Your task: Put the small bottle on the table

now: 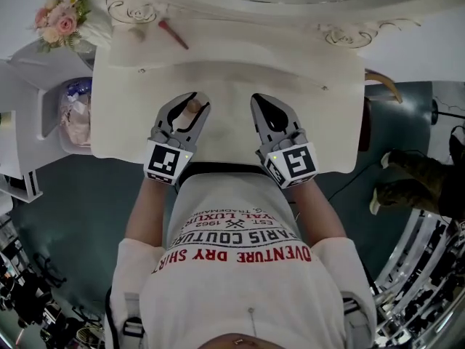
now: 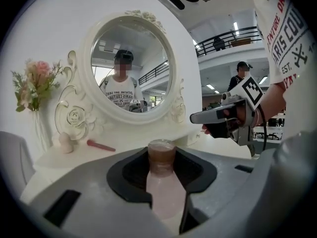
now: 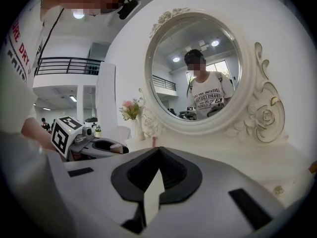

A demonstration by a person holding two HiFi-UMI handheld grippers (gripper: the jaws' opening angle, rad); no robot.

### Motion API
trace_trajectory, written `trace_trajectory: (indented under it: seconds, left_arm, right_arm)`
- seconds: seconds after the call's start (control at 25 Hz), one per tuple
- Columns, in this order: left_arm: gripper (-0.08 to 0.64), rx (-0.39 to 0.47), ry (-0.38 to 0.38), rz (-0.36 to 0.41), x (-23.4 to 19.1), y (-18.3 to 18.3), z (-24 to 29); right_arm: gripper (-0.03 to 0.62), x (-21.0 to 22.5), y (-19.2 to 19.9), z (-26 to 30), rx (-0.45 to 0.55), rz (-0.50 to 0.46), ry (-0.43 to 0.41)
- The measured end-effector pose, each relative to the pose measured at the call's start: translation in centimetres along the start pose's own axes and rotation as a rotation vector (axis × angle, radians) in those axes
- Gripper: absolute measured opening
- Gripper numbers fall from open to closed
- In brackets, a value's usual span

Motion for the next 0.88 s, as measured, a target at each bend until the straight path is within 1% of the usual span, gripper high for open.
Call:
trace_trajectory:
  seconds: [0.2,0.48,0.64,0.88]
  left_arm:
    - [0.141,-0.021,-0.019,-0.029,-0.9,2.1,2.7]
    - [0.141,-0.054,-0.015,-0.039,-1.5,3.9,5.6]
    - [0.141,-0.073,-0.016,-0.041,-1.6,4.4,6.3]
    - [0.141,-0.065,-0.013,-0.040,-1.5,4.6,6.6]
  right_arm:
    - [-0.002,1.4,1.8,1.0,-0.025,-0.005,-0.025]
    - [-0.002,2.9,3.2,1.8,-0.047,-0.014,-0.039]
    - [-0.002,3.2,3.4,1.9,-0.048,-0.015,-0.040]
    - [-0.002,3.7,3.3,1.6,-0.055,-0.006,-0.023]
Point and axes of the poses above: the fingertips, and each gripper's own axes: z forward along the fingers, x to its right, y out of its underside, the point moved 8 cm from there along -z, backward along the fingers, and after that the axes turned 15 degrees about -z, right-handed, at the moved point
